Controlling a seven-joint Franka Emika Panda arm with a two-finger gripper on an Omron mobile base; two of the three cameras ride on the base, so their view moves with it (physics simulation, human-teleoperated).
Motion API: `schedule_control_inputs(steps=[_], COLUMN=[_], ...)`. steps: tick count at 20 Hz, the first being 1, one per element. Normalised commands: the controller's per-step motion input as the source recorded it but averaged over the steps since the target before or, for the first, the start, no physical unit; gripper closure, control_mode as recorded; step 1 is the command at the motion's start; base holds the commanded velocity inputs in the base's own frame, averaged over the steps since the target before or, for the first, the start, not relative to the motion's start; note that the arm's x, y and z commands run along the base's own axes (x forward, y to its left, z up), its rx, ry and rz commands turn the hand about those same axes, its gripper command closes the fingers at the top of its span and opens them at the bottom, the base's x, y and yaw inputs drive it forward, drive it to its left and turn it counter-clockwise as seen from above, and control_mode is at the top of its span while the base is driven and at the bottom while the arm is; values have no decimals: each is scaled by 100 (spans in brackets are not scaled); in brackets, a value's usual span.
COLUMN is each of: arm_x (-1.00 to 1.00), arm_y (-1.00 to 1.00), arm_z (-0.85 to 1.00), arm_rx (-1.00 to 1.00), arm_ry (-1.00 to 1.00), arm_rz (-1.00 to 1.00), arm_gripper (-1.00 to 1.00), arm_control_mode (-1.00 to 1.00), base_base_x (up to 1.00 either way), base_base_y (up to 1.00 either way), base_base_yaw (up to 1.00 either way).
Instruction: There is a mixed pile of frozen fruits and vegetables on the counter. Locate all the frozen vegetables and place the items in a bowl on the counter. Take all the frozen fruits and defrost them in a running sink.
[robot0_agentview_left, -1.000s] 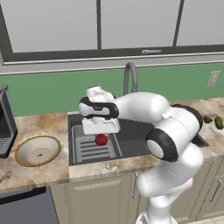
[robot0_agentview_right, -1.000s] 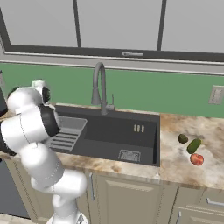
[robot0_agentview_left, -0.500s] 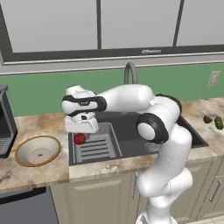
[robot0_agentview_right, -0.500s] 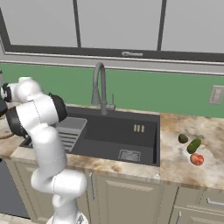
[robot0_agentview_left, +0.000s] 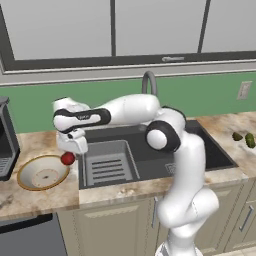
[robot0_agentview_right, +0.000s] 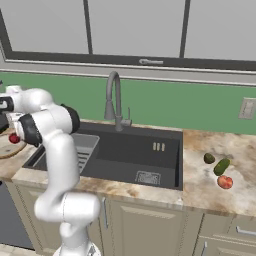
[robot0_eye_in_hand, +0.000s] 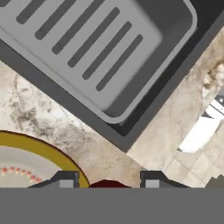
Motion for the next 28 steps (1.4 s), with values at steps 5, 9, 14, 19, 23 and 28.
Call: schedule_control_inputs(steps=[5, 9, 14, 19, 23, 28], arm_x=[10, 14, 22, 22, 5, 0], arm_y=[70, 36, 19, 31, 43, 42], arm_z=[-10, -26, -35, -38, -42, -43], arm_rx=[-3, 0, 1, 0, 0, -3], arm_ry=[-11, -16, -24, -7, 8, 14], arm_rz=[-21, -18, -14, -14, -20, -23], arm_gripper=[100, 100, 100, 100, 100, -100], arm_control_mode=[-100, -100, -100, -100, -100, -100], base_base_x=[0, 0, 0, 0, 0, 0], base_base_y=[0, 0, 0, 0, 0, 0], base_base_yaw=[0, 0, 0, 0, 0, 0])
